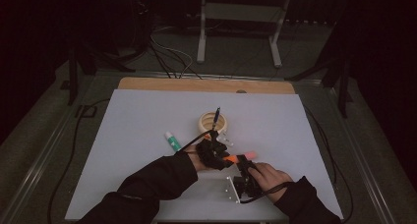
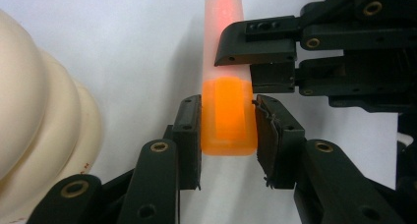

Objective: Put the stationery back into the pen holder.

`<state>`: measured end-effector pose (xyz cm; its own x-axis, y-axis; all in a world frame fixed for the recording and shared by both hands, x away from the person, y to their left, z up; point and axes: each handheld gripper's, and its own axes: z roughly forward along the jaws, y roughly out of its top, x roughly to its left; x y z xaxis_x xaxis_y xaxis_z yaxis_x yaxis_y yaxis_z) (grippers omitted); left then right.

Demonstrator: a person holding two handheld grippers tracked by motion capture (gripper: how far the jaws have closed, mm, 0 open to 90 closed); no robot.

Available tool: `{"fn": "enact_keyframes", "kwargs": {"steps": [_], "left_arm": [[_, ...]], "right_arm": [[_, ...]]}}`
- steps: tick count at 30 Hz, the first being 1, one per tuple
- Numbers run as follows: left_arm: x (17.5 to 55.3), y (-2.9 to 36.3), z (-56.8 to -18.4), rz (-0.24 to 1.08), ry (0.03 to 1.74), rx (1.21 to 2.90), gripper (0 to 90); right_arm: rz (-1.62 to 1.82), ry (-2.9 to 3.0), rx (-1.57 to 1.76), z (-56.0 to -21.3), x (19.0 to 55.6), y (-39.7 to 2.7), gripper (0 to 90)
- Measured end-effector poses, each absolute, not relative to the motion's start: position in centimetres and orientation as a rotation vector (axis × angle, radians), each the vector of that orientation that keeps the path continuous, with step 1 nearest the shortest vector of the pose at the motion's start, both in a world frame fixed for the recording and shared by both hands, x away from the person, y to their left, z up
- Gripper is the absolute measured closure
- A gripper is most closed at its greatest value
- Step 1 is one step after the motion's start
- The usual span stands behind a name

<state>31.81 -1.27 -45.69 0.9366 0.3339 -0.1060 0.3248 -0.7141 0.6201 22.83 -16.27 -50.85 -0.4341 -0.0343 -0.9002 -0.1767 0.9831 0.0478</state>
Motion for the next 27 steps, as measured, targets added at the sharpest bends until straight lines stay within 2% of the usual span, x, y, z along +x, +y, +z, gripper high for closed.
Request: {"fn": "enact_keyframes", "kwargs": {"steps": [11,14,16,18,25,27], "left_arm": [[31.9,-1.3,-45.8,-0.009,0.465,2.406,64.4],[31.9,-1.0,-45.9,-0.01,0.455,2.346,63.0],[31.9,-0.9,-45.9,-0.003,0.448,2.334,59.6],[31.8,-0.5,-45.8,0.026,0.44,2.291,52.5],[31.1,0.4,-45.8,0.046,0.427,2.254,46.3],[30.9,0.7,-45.9,0.044,0.423,2.245,41.2]], "right_arm": [[0.17,2.025,-0.125,-51.2,22.7,-16.3,75.4],[0.182,2.021,-0.114,-51.0,22.7,-16.5,75.4],[0.188,2.023,-0.076,-50.9,22.7,-16.6,75.4],[0.188,2.025,-0.069,-50.5,22.9,-16.8,75.5],[0.214,2.015,-0.02,-49.8,23.2,-17.2,75.4],[0.224,2.017,0.003,-49.4,23.2,-17.4,75.4]]}}
